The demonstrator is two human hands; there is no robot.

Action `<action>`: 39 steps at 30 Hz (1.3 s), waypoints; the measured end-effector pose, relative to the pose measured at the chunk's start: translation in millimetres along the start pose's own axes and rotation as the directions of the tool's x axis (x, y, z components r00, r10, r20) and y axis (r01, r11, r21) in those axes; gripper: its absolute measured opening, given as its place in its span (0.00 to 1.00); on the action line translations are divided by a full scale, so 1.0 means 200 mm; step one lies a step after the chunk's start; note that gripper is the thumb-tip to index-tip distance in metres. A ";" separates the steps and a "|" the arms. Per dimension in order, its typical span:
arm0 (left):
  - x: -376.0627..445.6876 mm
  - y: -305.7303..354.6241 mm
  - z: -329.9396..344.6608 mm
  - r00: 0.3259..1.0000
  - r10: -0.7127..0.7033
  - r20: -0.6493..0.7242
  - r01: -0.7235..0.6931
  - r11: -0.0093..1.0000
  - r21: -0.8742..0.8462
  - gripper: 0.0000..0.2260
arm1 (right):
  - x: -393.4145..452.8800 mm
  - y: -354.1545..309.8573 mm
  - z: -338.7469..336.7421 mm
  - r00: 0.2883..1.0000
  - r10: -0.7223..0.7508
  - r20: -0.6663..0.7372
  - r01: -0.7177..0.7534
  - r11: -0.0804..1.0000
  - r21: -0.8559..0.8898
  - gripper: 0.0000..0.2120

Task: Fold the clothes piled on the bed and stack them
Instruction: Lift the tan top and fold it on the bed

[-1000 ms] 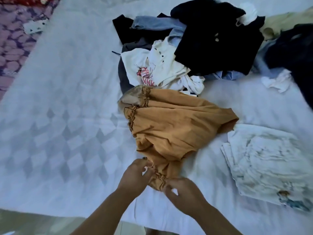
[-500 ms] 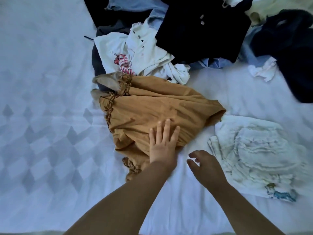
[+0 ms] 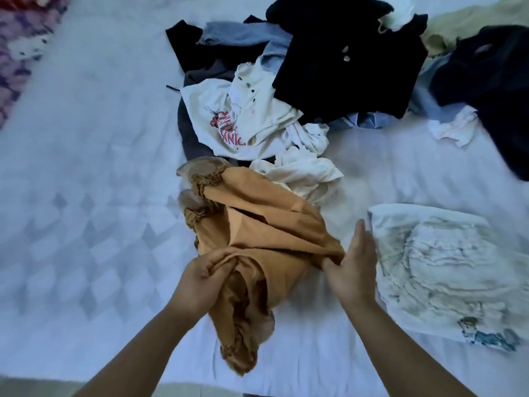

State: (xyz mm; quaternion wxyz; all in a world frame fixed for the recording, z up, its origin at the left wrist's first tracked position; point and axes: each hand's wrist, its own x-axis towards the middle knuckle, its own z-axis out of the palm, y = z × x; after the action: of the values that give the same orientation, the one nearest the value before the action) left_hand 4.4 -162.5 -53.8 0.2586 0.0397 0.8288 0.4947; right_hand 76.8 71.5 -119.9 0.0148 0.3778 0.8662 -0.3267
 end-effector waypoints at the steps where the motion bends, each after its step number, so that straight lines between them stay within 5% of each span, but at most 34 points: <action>1: -0.04 -0.02 -0.06 1.000 -0.014 -0.022 0.014 1.000 0.007 0.13 | 0.00 -0.02 0.01 0.998 -0.041 0.037 0.044 0.996 -0.082 0.41; 3: -0.08 -0.07 -0.15 0.994 -0.047 -0.096 0.053 0.997 0.055 0.11 | 0.02 -0.04 0.05 0.973 -0.160 0.167 0.193 0.959 -0.208 0.27; 5: -0.10 -0.17 -0.22 0.967 -0.043 -0.252 0.115 0.953 0.280 0.10 | 0.01 -0.06 0.10 0.929 -0.226 0.294 0.304 0.917 -0.257 0.12; 7: -0.11 -0.24 -0.24 0.921 -0.053 -0.387 0.268 0.806 0.527 0.22 | -0.01 -0.07 0.15 0.906 -0.226 0.358 0.300 0.939 -0.167 0.08; 9: -0.14 -0.27 -0.18 0.919 0.046 -0.391 0.219 0.765 0.605 0.26 | -0.05 -0.06 0.16 0.909 -0.195 0.368 0.243 0.966 -0.088 0.11; 12: -0.24 -0.26 0.01 0.931 0.340 -0.132 -0.157 0.701 0.696 0.22 | -0.12 0.03 0.18 0.907 -0.272 0.320 0.300 0.953 -0.039 0.18; 14: -0.28 -0.30 0.17 0.877 0.462 0.129 -0.413 0.590 0.693 0.17 | -0.16 0.10 0.19 0.846 -0.428 0.319 0.455 0.890 -0.013 0.15; 17: -0.28 -0.43 0.31 0.856 0.345 0.384 -0.505 0.404 0.763 0.16 | -0.18 0.18 0.22 0.769 -0.545 0.334 0.608 0.785 -0.120 0.11; 19: -0.23 -0.52 0.33 0.925 0.159 0.345 -0.379 0.359 0.853 0.25 | -0.17 0.22 0.25 0.757 -0.537 0.371 0.617 0.775 -0.138 0.11; 23: -0.10 -0.60 0.25 0.971 -0.044 0.234 -0.202 0.365 0.909 0.41 | -0.13 0.22 0.35 0.714 -0.490 0.499 0.641 0.745 -0.186 0.18; 26: -0.03 -0.61 0.21 0.965 -0.051 0.256 -0.197 0.506 0.840 0.34 | -0.12 0.19 0.39 0.719 -0.483 0.499 0.662 0.694 -0.283 0.24; 30: -0.01 -0.49 0.11 0.991 0.052 0.120 -0.104 0.864 0.492 0.25 | -0.08 0.11 0.36 0.746 -0.493 0.447 0.648 0.691 -0.320 0.12; 32: -0.04 -0.42 0.07 0.997 0.064 0.043 -0.076 0.910 0.408 0.16 | -0.08 0.06 0.32 0.718 -0.539 0.440 0.680 0.680 -0.276 0.13; 36: -0.11 -0.25 0.00 0.993 0.005 -0.121 0.022 0.974 0.224 0.10 | -0.18 -0.02 0.26 0.666 -0.498 0.556 0.723 0.617 -0.313 0.38; 39: -0.18 -0.10 -0.05 0.978 -0.020 -0.206 0.045 0.992 0.121 0.09 | -0.27 -0.06 0.26 0.714 -0.573 0.402 0.699 0.616 -0.364 0.32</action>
State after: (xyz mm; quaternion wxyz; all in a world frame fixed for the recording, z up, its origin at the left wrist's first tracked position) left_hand 34.2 -193.5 -53.3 0.1771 -0.0088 0.8808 0.4391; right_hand 97.0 0.4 -140.1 0.0996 -0.0172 0.9873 -0.1230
